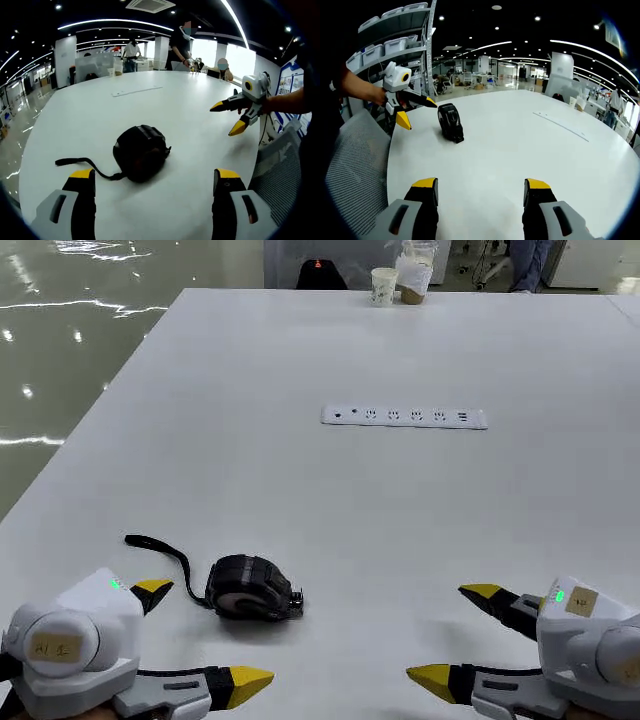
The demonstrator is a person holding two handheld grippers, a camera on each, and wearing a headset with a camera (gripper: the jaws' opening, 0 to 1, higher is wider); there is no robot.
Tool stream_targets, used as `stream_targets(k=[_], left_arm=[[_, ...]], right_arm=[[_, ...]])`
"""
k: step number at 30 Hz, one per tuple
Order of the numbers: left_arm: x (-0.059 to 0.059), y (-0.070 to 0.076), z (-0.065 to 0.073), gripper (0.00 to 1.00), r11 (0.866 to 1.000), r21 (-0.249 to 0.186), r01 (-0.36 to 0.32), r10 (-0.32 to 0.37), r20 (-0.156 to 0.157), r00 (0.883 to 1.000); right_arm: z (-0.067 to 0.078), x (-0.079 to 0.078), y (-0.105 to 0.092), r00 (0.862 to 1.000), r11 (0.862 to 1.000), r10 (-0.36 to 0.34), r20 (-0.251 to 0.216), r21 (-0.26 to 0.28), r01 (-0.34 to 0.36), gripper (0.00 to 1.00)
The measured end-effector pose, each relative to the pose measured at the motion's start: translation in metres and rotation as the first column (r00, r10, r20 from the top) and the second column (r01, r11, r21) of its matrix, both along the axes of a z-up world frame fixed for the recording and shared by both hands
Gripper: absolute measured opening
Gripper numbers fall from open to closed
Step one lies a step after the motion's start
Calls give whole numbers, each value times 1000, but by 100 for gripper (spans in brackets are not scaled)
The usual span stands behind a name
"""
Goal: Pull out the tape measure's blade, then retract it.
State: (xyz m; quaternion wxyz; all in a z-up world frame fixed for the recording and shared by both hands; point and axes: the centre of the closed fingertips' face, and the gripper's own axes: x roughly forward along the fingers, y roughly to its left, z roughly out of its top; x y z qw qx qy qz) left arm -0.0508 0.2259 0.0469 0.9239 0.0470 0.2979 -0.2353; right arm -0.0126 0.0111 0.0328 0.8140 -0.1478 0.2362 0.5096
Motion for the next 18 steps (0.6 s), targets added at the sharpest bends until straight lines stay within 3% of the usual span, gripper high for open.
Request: stream_targets(k=[8, 18], left_arm=[[-8, 0, 7, 97, 999, 14, 38, -38, 30, 999], [-14, -2, 4, 99, 999, -25, 29, -29, 16, 999]], right_arm=[[7, -10, -16, 999, 998, -49, 9, 29, 49, 75], [10, -22, -20, 999, 998, -38, 3, 44, 38, 81]])
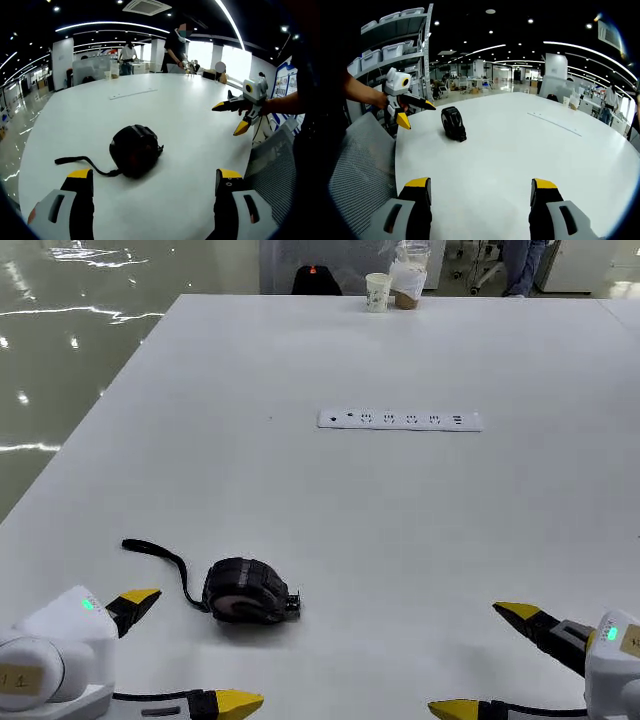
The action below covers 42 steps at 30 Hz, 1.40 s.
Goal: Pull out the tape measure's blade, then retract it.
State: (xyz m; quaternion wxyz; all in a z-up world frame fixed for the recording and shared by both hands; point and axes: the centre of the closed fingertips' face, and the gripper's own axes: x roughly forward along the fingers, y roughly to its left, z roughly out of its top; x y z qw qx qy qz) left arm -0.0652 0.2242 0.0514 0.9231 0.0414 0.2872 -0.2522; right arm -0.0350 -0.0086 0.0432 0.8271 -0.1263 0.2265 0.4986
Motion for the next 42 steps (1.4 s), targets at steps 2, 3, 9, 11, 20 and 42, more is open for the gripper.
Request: stream_targets(k=[2, 3, 9, 11, 20, 42], left_arm=[[-1, -2, 1, 99, 1000, -10, 3, -3, 1, 1000], [-1, -3, 2, 99, 1000, -13, 3, -3, 4, 1000], [-4, -4, 3, 99, 1000, -8, 15, -15, 10, 1000], [-7, -5, 2, 99, 1000, -10, 26, -26, 7, 1000], [-16, -8, 4, 99, 999, 9, 44, -45, 17, 999], [-20, -15, 13, 99, 999, -33, 17, -16, 37, 999]], right_arm=[[0, -1, 1, 1000, 1000, 1, -5, 8, -1, 82], [1, -2, 1, 1000, 1000, 1, -6, 11, -1, 83], [5, -4, 1, 1000, 1000, 4, -6, 26, -4, 89], [6, -6, 1, 1000, 1000, 6, -5, 26, -6, 89], [6, -12, 1, 1000, 999, 4, -18, 36, -3, 98], [12, -20, 4, 1000, 998, -7, -9, 55, 8, 99]])
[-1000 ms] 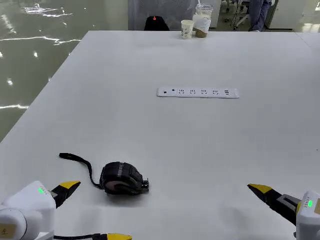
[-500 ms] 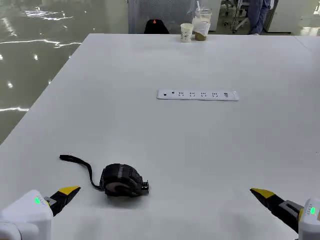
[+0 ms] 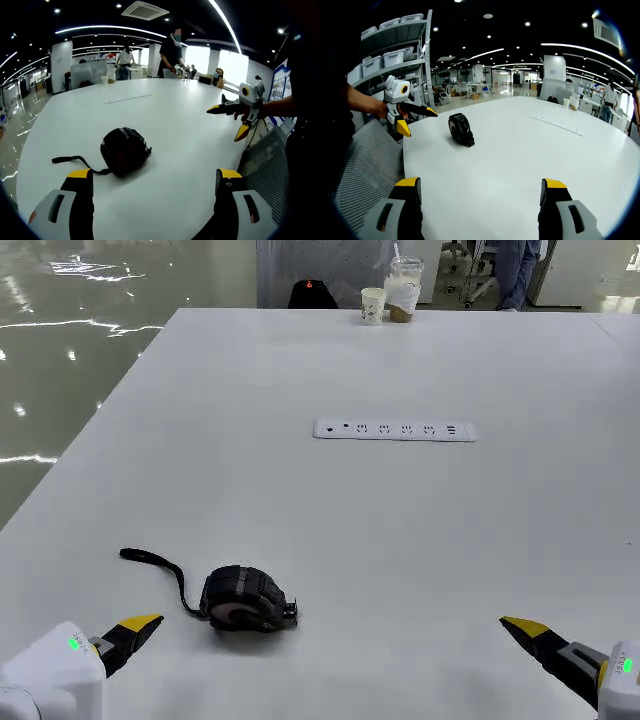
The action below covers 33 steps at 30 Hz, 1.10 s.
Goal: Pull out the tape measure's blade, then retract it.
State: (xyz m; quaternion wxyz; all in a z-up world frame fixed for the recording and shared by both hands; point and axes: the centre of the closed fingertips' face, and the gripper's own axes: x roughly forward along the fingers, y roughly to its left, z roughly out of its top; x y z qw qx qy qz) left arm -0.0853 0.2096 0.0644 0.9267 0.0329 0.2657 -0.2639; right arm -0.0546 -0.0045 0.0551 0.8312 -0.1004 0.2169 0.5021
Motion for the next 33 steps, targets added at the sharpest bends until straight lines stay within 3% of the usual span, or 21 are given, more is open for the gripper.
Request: stream_targets(k=[33], left_arm=[[1, -1, 5, 99, 1000, -2, 17, -17, 21, 1000]], right_arm=[[-1, 1, -5, 1000, 1000, -17, -5, -7, 17, 99]])
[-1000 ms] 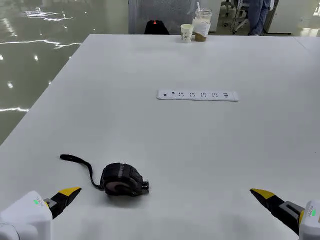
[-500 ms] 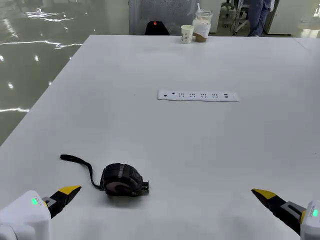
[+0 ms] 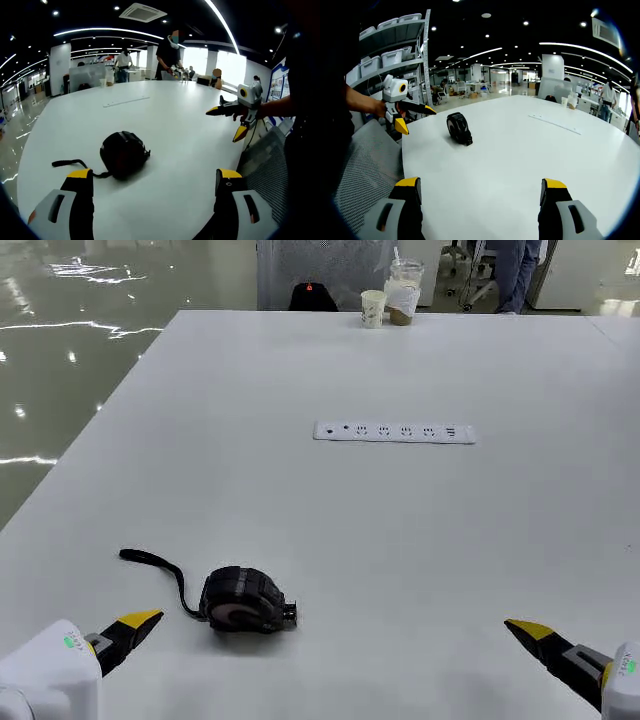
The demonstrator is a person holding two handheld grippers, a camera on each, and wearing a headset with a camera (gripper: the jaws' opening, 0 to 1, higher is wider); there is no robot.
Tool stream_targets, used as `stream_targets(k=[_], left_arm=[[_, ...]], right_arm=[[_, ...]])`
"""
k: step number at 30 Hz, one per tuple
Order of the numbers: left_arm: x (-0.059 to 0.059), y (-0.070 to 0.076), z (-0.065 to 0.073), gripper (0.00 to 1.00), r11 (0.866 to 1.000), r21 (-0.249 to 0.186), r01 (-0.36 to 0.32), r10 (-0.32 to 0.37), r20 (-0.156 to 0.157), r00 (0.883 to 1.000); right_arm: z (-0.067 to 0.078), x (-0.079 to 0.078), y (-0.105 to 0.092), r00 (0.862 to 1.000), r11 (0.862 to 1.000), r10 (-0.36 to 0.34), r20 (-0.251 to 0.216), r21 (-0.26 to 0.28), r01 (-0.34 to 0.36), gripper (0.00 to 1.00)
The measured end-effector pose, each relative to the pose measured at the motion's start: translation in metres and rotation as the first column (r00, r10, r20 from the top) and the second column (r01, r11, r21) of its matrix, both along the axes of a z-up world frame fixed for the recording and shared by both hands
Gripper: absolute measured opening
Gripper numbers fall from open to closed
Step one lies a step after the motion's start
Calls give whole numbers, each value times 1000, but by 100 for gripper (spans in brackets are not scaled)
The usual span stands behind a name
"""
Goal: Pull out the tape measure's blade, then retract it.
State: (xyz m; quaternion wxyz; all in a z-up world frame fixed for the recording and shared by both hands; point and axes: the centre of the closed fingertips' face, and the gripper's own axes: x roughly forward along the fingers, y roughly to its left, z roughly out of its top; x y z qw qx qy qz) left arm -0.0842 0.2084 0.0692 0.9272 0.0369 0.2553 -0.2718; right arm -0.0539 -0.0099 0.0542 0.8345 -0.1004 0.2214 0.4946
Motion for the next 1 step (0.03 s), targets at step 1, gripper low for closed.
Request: stream_targets(k=[1], left_arm=[[0, 0, 0, 99, 1000, 2, 0, 0, 1, 1000]], right_arm=[[0, 0, 0, 1000, 1000, 0, 1, -1, 0, 99]])
